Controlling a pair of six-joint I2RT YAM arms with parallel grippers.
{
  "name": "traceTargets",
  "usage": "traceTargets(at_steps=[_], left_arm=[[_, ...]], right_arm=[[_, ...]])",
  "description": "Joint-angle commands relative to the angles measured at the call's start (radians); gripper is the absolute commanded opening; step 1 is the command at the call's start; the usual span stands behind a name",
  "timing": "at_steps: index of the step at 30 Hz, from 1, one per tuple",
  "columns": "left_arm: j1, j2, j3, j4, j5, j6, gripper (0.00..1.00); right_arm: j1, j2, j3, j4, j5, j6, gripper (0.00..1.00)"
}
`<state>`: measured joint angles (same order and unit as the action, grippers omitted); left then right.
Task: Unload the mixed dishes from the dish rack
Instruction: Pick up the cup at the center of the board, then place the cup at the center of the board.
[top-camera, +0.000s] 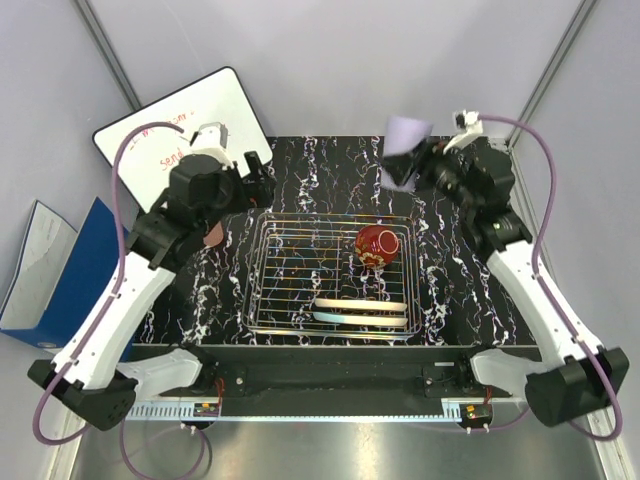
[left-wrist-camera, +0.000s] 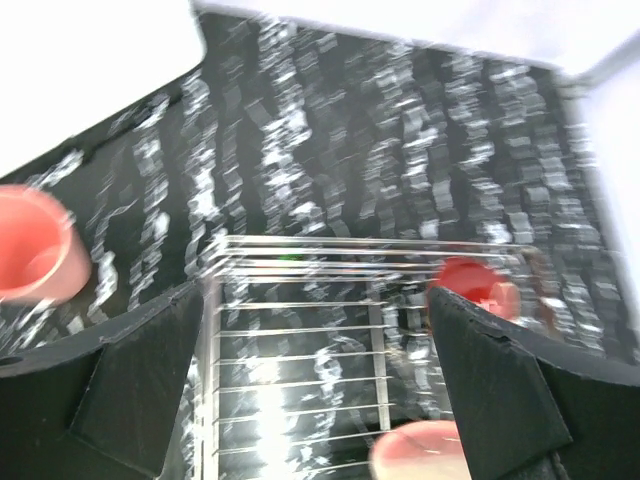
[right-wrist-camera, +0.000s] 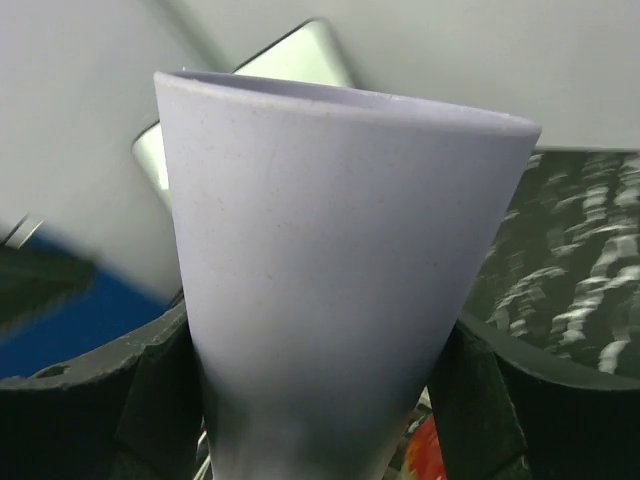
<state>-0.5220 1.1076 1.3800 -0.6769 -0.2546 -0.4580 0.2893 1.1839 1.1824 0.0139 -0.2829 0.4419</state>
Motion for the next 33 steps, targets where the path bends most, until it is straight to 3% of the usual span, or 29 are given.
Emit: traceTargets(at_steps=[1, 6, 9, 12, 18, 33], left_arm=[[0.057, -0.037, 0.118, 0.143, 0.339, 0.054, 0.99], [0.066, 0.006, 0.169, 0.241, 0.776, 0.102, 0.99], [0.068, 0.008, 0.099, 0.397, 1.088, 0.001, 0.99], [0.068, 0.005, 0.001, 0.563, 1.242, -0.111, 0.99], [0.065, -0.002, -0.079, 0.666, 1.331, -0.171, 0.99], [-0.068, -0.025, -0.177, 0.674, 1.321, -0.145, 0.99]], right_arm=[[0.039, -0.111, -0.115, 0.064, -0.438, -0.002, 0.0], [0.146, -0.214, -0.164, -0.104, -0.611, -0.04, 0.0], [0.172, -0.283, -0.219, -0.114, -0.68, -0.014, 0.0], [0.175, -0.34, -0.269, -0.109, -0.716, 0.007, 0.0], [0.178, -0.365, -0.3, -0.08, -0.757, 0.034, 0.0], [0.246, -0.21, -0.342, 0.147, -0.704, 0.107, 0.0]])
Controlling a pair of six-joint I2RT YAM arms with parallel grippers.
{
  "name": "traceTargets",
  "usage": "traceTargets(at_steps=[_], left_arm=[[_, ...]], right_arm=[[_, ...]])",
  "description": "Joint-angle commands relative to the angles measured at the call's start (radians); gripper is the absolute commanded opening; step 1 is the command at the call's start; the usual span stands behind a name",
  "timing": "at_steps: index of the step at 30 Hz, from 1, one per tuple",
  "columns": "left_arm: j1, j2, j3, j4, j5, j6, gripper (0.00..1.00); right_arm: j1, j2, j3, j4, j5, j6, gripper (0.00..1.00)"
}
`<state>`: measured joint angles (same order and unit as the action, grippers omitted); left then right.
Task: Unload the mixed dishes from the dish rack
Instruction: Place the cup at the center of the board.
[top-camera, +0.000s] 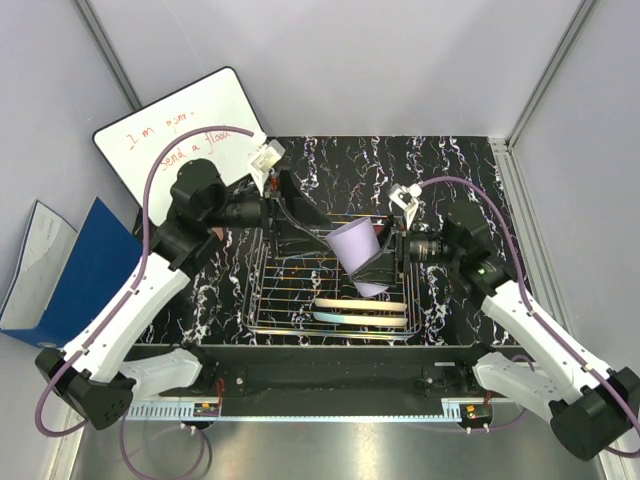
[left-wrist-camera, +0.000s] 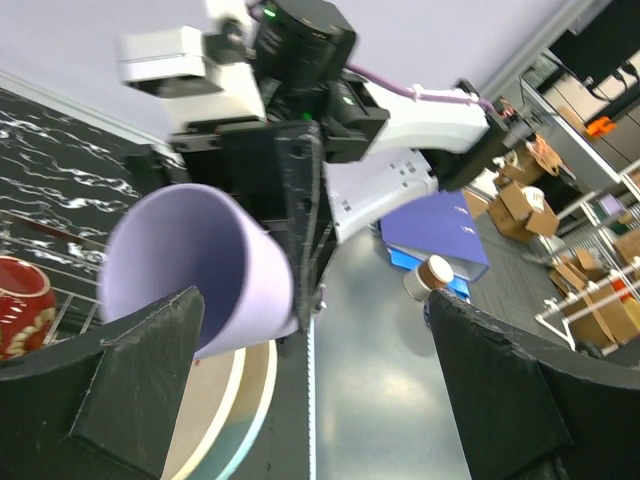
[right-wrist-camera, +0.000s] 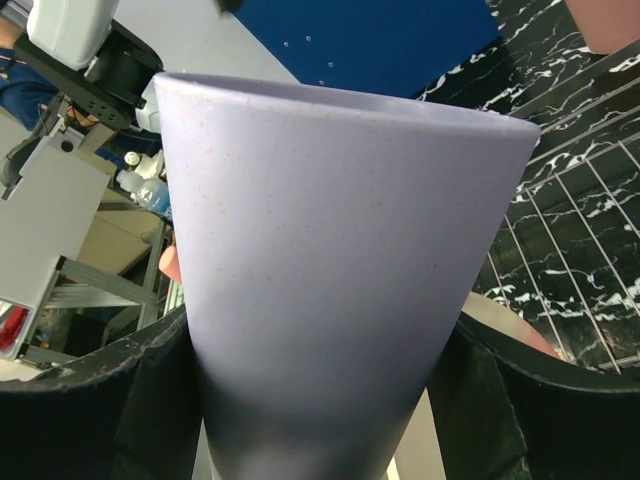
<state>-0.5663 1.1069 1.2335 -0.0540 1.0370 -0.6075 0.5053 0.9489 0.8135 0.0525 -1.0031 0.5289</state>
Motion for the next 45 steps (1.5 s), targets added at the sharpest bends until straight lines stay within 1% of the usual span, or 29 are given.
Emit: traceTargets(at_steps=[1, 9, 10, 11, 12, 13, 14, 15, 16, 19, 21, 22, 23, 25, 26, 28, 29, 30, 31, 32, 33, 34, 35, 37, 38, 39, 40, 43, 45], left_arm=[[-0.026, -0.019, -0.037, 0.051, 0.026, 0.012, 0.99], [-0.04, 0.022, -0.075, -0.003, 0.008, 0.07, 0.96], [-0.04, 0.027, -0.075, -0.015, 0.006, 0.077, 0.94], [-0.04, 0.027, -0.077, -0.015, 0.009, 0.08, 0.9], [-0.041, 0.025, -0.077, -0.015, 0.015, 0.081, 0.73], [-0.04, 0.025, -0.077, -0.015, 0.015, 0.081, 0.59], [-0.041, 0.025, -0.077, -0.015, 0.017, 0.083, 0.41], [-0.043, 0.027, -0.074, -0.018, 0.02, 0.084, 0.1], [-0.043, 0.028, -0.072, -0.035, 0.018, 0.089, 0.01], [-0.047, 0.027, -0.074, -0.066, 0.026, 0.112, 0.0], [-0.047, 0.021, -0.075, -0.09, -0.011, 0.14, 0.0], [-0.047, 0.01, -0.072, -0.136, -0.037, 0.156, 0.0], [-0.047, 0.004, -0.057, -0.171, -0.116, 0.201, 0.0], [-0.046, -0.018, -0.033, -0.274, -0.204, 0.247, 0.0], [-0.043, -0.025, 0.001, -0.309, -0.316, 0.279, 0.0], [-0.04, -0.03, 0.05, -0.427, -0.455, 0.299, 0.0], [-0.026, -0.028, 0.107, -0.464, -0.583, 0.296, 0.0], [-0.015, -0.024, 0.135, -0.521, -0.635, 0.285, 0.0], [-0.007, -0.019, 0.164, -0.55, -0.691, 0.275, 0.0], [0.006, -0.013, 0.229, -0.578, -0.786, 0.256, 0.0], [0.012, 0.004, 0.265, -0.64, -0.826, 0.252, 0.0], [0.014, 0.016, 0.306, -0.68, -0.888, 0.252, 0.0], [0.014, 0.028, 0.392, -0.719, -1.025, 0.252, 0.0], [0.016, 0.082, 0.475, -0.851, -1.191, 0.255, 0.0], [0.016, 0.105, 0.553, -0.894, -1.348, 0.27, 0.0], [0.016, 0.155, 0.584, -0.967, -1.426, 0.279, 0.0], [0.014, 0.178, 0.61, -0.987, -1.574, 0.307, 0.0], [0.034, 0.257, 0.586, -0.983, -1.739, 0.341, 0.0], [0.077, 0.306, 0.572, -0.962, -1.764, 0.341, 0.0]], right_arm=[[0.038, 0.046, 0.032, 0.116, 0.023, 0.019, 0.0], [0.134, 0.134, 0.095, 0.101, 0.064, -0.024, 0.0], [0.14, 0.14, 0.098, 0.093, 0.069, -0.029, 0.0], [0.15, 0.142, 0.102, 0.089, 0.072, -0.036, 0.0], [0.157, 0.142, 0.107, 0.081, 0.078, -0.04, 0.0], [0.16, 0.14, 0.108, 0.076, 0.086, -0.044, 0.0], [0.16, 0.14, 0.111, 0.072, 0.086, -0.049, 0.0], [0.162, 0.14, 0.111, 0.067, 0.089, -0.053, 0.0], [0.16, 0.14, 0.111, 0.058, 0.095, -0.058, 0.0], [0.165, 0.142, 0.108, 0.044, 0.112, -0.064, 0.0], [0.164, 0.136, 0.108, 0.026, 0.139, -0.072, 0.0], [0.164, 0.131, 0.111, 0.012, 0.159, -0.075, 0.09], [0.164, 0.126, 0.118, -0.002, 0.182, -0.085, 0.41], [0.164, 0.1, 0.125, -0.046, 0.268, -0.107, 0.8], [0.162, 0.088, 0.13, -0.068, 0.32, -0.11, 1.0], [0.164, 0.047, 0.138, -0.117, 0.484, -0.118, 1.0], [0.164, 0.033, 0.145, -0.128, 0.545, -0.119, 1.0], [0.164, 0.004, 0.151, -0.146, 0.663, -0.119, 1.0], [0.164, -0.012, 0.157, -0.152, 0.716, -0.124, 1.0], [0.164, -0.027, 0.17, -0.163, 0.775, -0.119, 1.0], [0.164, -0.06, 0.173, -0.172, 0.884, -0.116, 1.0], [0.164, -0.074, 0.179, -0.178, 0.927, -0.118, 1.0], [0.165, -0.088, 0.181, -0.183, 0.96, -0.116, 1.0], [0.164, -0.124, 0.179, -0.198, 1.035, -0.11, 1.0], [0.162, -0.131, 0.174, -0.204, 1.052, -0.107, 1.0], [0.164, -0.139, 0.171, -0.216, 1.08, -0.109, 1.0], [0.162, -0.142, 0.162, -0.226, 1.09, -0.106, 1.0], [0.164, -0.134, 0.136, -0.241, 1.115, -0.104, 1.0], [0.164, -0.125, 0.128, -0.246, 1.111, -0.102, 1.0]])
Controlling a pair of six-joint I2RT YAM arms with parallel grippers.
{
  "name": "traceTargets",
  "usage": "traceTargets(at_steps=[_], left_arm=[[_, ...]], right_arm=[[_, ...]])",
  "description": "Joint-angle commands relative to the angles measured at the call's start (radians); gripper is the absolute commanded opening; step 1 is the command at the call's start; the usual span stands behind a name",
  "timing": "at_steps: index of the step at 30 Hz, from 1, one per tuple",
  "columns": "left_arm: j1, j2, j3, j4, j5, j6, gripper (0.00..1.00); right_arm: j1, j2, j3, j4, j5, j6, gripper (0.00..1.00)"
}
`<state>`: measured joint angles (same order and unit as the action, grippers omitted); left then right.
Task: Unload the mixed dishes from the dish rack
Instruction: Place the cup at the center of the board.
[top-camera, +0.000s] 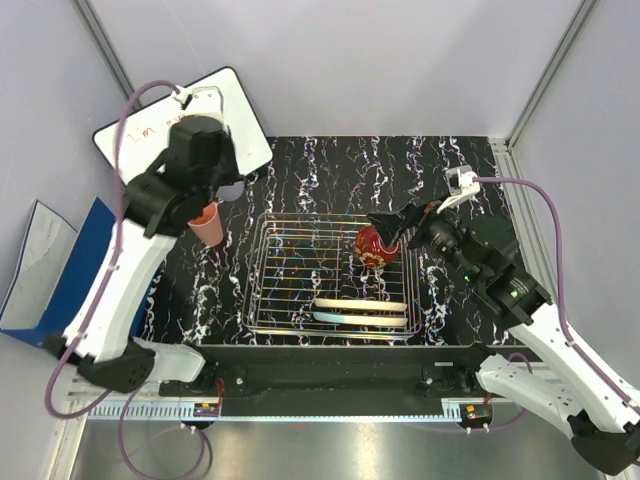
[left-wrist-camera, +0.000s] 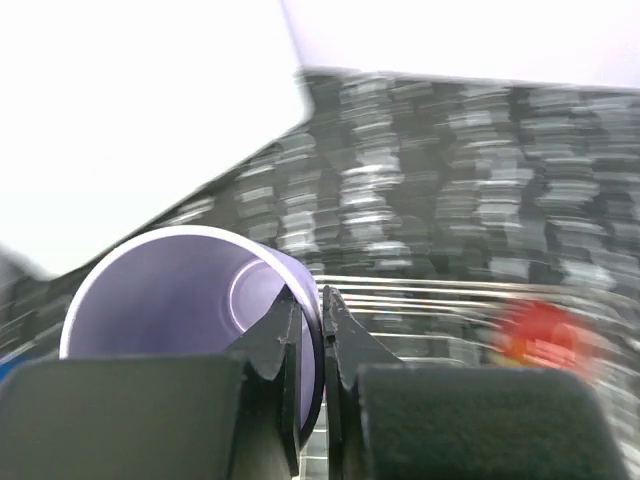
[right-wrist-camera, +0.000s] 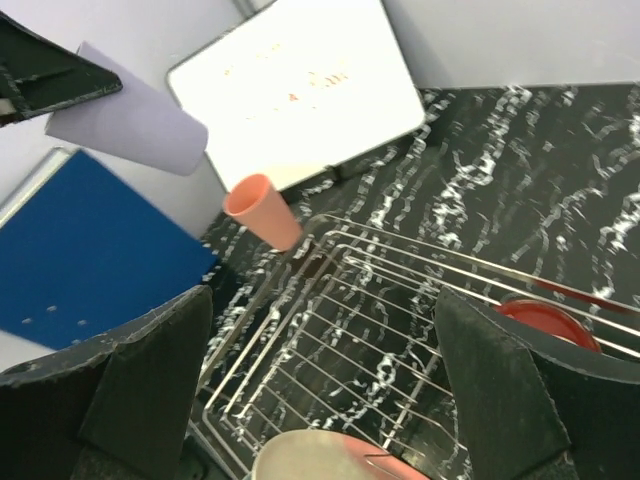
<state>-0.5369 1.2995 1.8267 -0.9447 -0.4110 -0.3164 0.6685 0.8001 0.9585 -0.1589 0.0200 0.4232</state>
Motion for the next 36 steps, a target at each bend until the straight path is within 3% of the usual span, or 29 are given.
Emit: traceTargets(at_steps=[1, 5, 10, 21, 36], left_arm=[[0.069, 0.119, -0.047, -0.054, -0.321, 0.051, 0.0], [0.205, 0.124, -0.135, 0.043, -0.244, 0.025, 0.0], [0.296, 0.142, -0.202, 0.125, -0.218, 0.014, 0.0], [0.328, 0.268, -0.165, 0.161, -0.14, 0.007, 0.0], [0.371, 0.326, -0.271, 0.262, -0.068, -0.016, 0.0]], right_arm=[[0.0, 0.027, -0.024, -0.034, 0.083, 0.003, 1.0], [0.0, 0.031, -0.041, -0.034, 0.073, -0.001, 1.0], [0.0, 0.036, -0.064, -0.021, 0.083, -0.026, 1.0], [0.0, 0.083, -0.075, 0.002, 0.057, -0.037, 1.0], [0.0, 0.116, -0.075, -0.011, 0.057, -0.058, 1.0]])
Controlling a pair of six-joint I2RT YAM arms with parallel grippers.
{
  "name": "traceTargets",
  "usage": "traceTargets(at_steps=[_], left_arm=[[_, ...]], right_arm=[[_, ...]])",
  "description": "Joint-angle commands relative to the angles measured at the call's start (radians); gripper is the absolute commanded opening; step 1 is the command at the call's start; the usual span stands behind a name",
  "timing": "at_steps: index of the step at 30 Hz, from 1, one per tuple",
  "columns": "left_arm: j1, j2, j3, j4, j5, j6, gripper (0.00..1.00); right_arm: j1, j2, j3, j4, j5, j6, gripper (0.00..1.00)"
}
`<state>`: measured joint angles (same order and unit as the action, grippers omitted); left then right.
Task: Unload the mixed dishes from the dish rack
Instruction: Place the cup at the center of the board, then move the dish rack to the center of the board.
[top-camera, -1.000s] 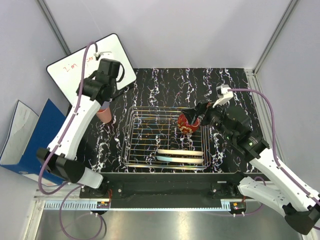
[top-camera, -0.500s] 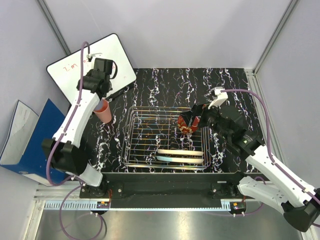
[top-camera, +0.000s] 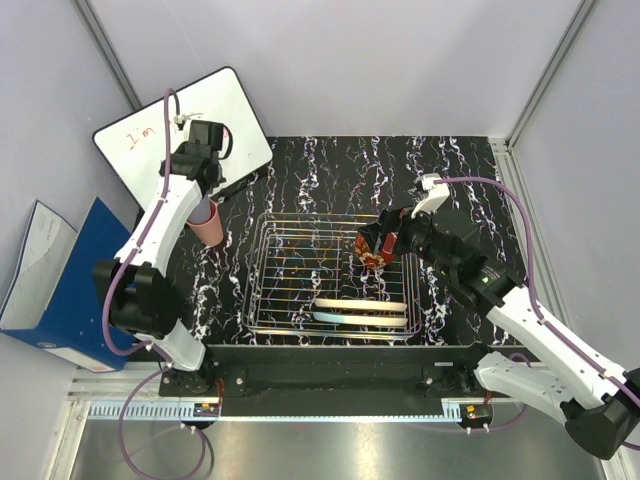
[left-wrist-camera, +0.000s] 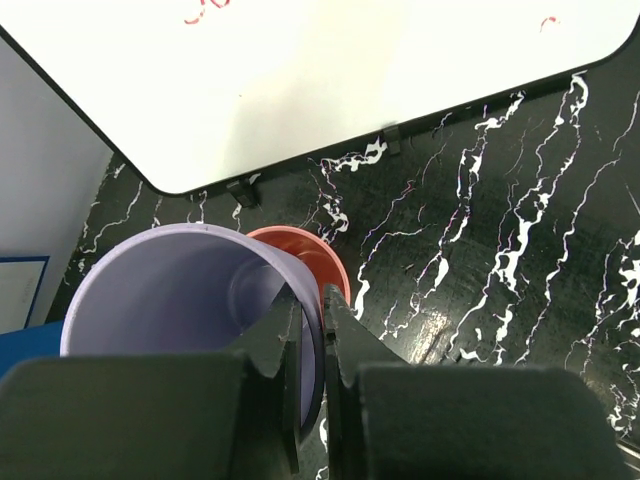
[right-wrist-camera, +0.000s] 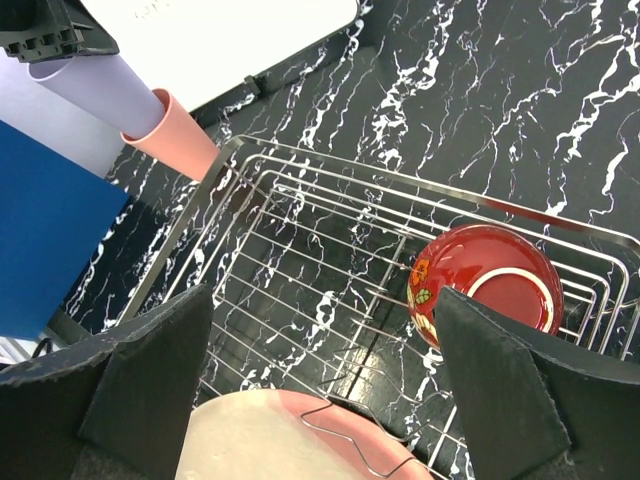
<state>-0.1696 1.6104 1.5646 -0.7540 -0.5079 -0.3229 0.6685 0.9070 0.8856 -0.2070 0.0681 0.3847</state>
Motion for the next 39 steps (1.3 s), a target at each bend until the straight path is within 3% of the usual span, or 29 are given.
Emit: traceTargets(at_steps=[1, 5, 6, 7, 8, 9, 14, 15, 18, 22, 24, 30, 33, 39], left_arm=[[0.004, 0.023, -0.009, 0.071, 0.029, -0.01, 0.0], [0.004, 0.034, -0.008, 0.07, 0.028, -0.01, 0.0], [0.004, 0.034, -0.008, 0.07, 0.029, -0.011, 0.04], [0.004, 0.031, -0.008, 0.068, 0.032, -0.01, 0.11], [0.004, 0.029, -0.003, 0.068, 0.034, -0.008, 0.3], [0.004, 0.025, -0.002, 0.068, 0.032, -0.007, 0.38], [0.004, 0.01, 0.006, 0.045, 0.008, -0.011, 0.65], [0.004, 0.003, 0.006, 0.045, -0.009, -0.016, 0.74], [0.004, -0.021, 0.026, 0.033, -0.046, -0.027, 0.84], [-0.001, -0.085, 0.097, -0.008, -0.066, -0.053, 0.9], [-0.028, -0.144, 0.133, -0.01, -0.058, -0.051, 0.99], [-0.2, -0.268, 0.19, -0.018, -0.012, -0.031, 0.99], [-0.283, -0.335, 0.121, -0.01, 0.054, -0.068, 0.99], [-0.422, -0.484, -0.142, 0.09, 0.181, -0.146, 0.99]], right_arm=[[-0.001, 0.01, -0.004, 0.04, 0.01, -0.02, 1.0], [0.0, 0.015, -0.007, 0.038, 0.012, -0.018, 1.0], [0.0, 0.013, -0.005, 0.04, 0.012, -0.02, 1.0], [-0.001, 0.016, -0.004, 0.04, 0.012, -0.018, 1.0], [-0.001, 0.018, -0.002, 0.038, 0.013, -0.02, 1.0], [0.0, 0.02, -0.001, 0.041, 0.013, -0.021, 1.0], [0.0, 0.032, 0.003, 0.044, 0.009, -0.018, 1.0], [-0.001, 0.032, 0.003, 0.044, 0.004, -0.017, 1.0], [0.0, 0.033, 0.004, 0.047, 0.001, -0.012, 1.0], [-0.001, 0.03, 0.003, 0.047, 0.027, -0.004, 1.0], [0.0, 0.035, 0.007, 0.035, 0.076, -0.001, 1.0], [0.0, 0.096, 0.082, -0.101, 0.284, 0.005, 1.0], [0.0, 0.154, 0.13, -0.185, 0.358, 0.011, 1.0], [0.0, 0.176, 0.125, -0.246, 0.346, 0.068, 1.0]])
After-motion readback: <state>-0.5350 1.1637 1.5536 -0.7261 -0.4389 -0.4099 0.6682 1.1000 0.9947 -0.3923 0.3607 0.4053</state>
